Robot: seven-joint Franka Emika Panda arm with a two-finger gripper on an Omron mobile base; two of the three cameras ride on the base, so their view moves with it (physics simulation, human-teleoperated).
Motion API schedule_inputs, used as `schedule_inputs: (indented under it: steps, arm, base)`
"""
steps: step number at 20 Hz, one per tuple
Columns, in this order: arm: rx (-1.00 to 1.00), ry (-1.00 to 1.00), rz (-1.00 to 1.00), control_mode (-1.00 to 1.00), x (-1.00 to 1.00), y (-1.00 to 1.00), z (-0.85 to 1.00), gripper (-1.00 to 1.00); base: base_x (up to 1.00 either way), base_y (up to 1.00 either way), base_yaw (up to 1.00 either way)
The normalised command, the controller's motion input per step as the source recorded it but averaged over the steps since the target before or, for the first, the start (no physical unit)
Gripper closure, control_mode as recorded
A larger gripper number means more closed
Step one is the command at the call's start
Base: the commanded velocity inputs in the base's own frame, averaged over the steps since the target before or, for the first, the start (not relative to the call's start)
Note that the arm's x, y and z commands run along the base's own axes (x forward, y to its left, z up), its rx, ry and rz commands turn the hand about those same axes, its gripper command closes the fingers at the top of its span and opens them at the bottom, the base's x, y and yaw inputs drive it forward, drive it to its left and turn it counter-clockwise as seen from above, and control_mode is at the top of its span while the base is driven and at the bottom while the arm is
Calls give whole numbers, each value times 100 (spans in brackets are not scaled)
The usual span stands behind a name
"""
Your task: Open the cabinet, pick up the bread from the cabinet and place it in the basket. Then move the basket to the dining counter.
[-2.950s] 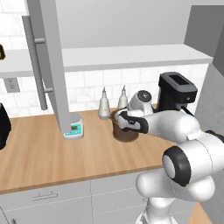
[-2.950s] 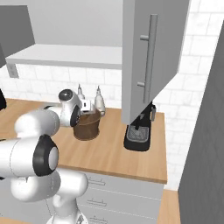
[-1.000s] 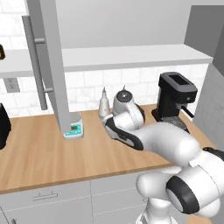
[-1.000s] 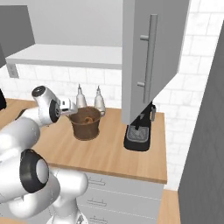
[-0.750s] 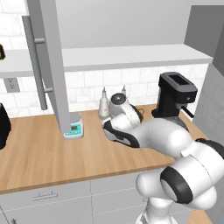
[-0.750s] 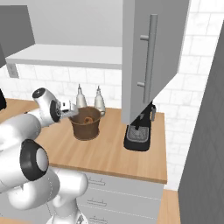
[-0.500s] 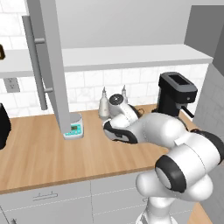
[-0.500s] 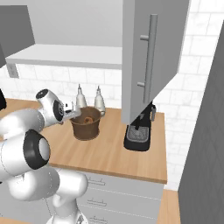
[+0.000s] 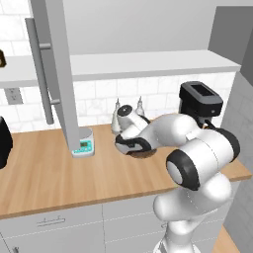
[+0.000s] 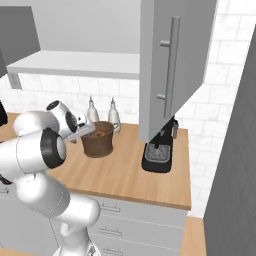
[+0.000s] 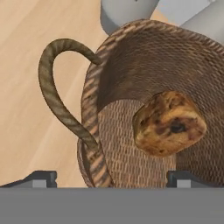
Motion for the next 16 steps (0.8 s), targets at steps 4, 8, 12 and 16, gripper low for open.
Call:
schedule_inputs:
  steps: [4,8,12,16]
  arm:
    - [-10,11,7,-100,10,0,-53,100]
    - [-8,15,7,-100,-7,0,-57,100]
    - [-5,10,5,-100,-29,-1,-46,100]
    - [0,-7,2,-100,-73,0,23,100]
  base:
    - [0,0,0]
    - [0,0,0]
    - [0,0,0]
    - [0,0,0]
